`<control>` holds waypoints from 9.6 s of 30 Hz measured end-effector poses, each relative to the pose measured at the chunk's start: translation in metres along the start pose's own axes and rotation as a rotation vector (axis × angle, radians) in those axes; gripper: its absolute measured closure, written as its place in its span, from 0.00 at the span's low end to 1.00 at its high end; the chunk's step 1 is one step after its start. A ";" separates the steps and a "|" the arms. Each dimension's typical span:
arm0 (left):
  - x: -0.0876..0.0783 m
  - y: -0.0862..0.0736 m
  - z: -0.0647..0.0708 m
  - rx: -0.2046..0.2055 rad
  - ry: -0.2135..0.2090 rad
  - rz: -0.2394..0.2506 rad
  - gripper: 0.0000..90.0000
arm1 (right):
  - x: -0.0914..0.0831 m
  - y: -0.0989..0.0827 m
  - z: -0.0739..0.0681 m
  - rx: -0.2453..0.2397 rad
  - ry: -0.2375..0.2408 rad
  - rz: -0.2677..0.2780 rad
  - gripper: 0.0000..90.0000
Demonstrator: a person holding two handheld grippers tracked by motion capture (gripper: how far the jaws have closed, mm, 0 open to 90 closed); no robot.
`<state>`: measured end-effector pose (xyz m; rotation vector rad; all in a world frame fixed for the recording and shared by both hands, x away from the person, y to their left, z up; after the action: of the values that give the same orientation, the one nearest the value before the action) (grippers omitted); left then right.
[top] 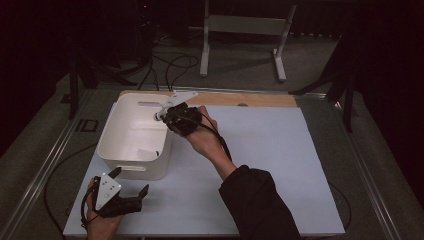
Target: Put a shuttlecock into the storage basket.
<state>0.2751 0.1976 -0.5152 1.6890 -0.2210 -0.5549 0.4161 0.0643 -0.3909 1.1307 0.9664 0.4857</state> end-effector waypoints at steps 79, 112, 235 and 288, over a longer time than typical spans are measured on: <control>0.001 0.000 0.000 0.002 -0.003 0.001 0.00 | -0.015 -0.029 0.066 0.179 -0.178 0.010 0.12; 0.000 0.000 0.000 0.001 0.001 0.001 0.00 | -0.021 -0.061 0.096 0.229 -0.240 -0.035 0.12; -0.001 0.000 -0.001 -0.004 0.003 0.003 0.00 | 0.024 -0.160 0.115 0.353 -0.222 -0.204 0.15; 0.000 0.000 0.000 0.000 0.003 -0.001 0.00 | -0.004 -0.165 0.085 0.250 -0.092 -0.271 0.99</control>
<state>0.2752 0.1981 -0.5154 1.6897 -0.2174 -0.5529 0.4636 -0.0478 -0.5308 1.2103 1.1013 0.0937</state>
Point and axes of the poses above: each handheld gripper's, and its own axes: x roughly forward along the jaws, y roughly out of its top, z roughly to its right, the point moved 8 cm from there along x, roughly forward along the jaws, and after that the axes turned 10 degrees about z, right-handed, at the moved point
